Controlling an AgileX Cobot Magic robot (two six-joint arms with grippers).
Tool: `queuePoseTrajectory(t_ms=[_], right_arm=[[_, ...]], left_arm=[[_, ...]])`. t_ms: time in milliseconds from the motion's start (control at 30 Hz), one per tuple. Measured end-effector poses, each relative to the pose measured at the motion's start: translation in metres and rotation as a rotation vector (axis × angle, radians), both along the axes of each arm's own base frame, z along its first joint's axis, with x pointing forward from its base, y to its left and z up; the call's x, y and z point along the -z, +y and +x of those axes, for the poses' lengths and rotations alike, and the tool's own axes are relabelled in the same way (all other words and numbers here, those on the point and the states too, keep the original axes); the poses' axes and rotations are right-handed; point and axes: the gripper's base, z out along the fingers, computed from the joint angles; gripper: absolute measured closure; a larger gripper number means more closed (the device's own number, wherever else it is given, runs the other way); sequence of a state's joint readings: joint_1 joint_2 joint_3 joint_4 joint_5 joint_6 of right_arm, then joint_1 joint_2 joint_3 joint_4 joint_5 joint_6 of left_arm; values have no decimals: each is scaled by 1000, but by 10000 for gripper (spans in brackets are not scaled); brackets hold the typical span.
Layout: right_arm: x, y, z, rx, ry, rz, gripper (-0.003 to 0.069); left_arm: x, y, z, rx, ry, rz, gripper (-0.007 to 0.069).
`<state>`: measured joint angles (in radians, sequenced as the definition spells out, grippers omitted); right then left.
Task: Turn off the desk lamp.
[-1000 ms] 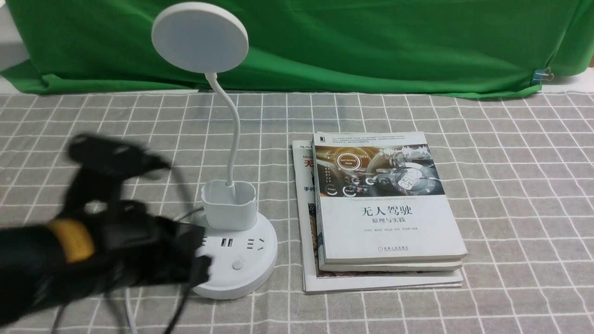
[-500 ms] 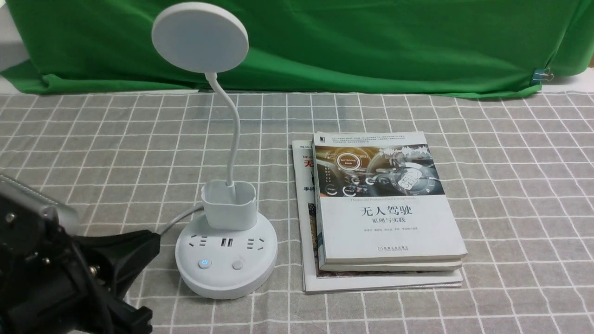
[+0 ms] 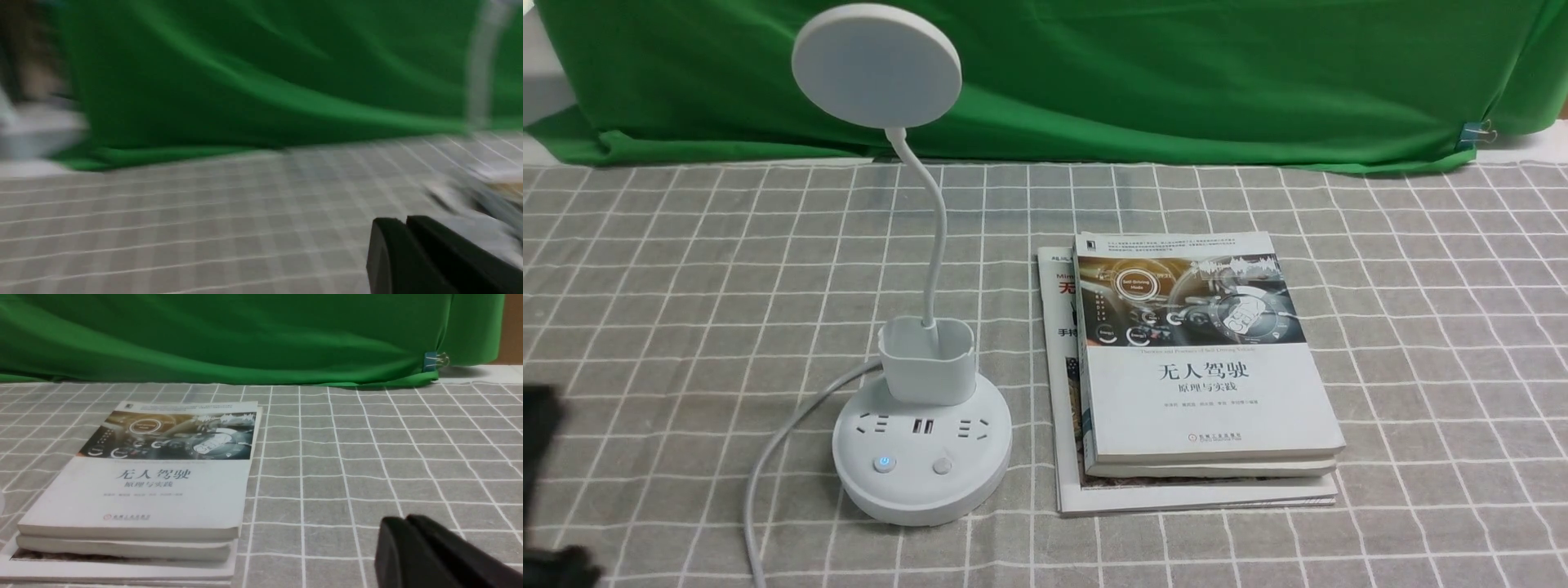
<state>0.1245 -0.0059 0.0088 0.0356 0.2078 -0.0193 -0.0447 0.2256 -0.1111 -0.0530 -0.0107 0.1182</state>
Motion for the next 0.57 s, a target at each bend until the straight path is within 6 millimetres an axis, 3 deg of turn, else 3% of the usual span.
queuePoseTrajectory(t_ms=[167,333,567], right_arm=[[0,0,0,0,0,0,624],[0,0,0,0,0,0,624],[0,0,0,0,0,0,624]], left_arm=[[26,6,-17,-98,-48,-35,607],[44,5,-20,-87,103,-46,607],[48,5,-20,-84,137,-50,606]])
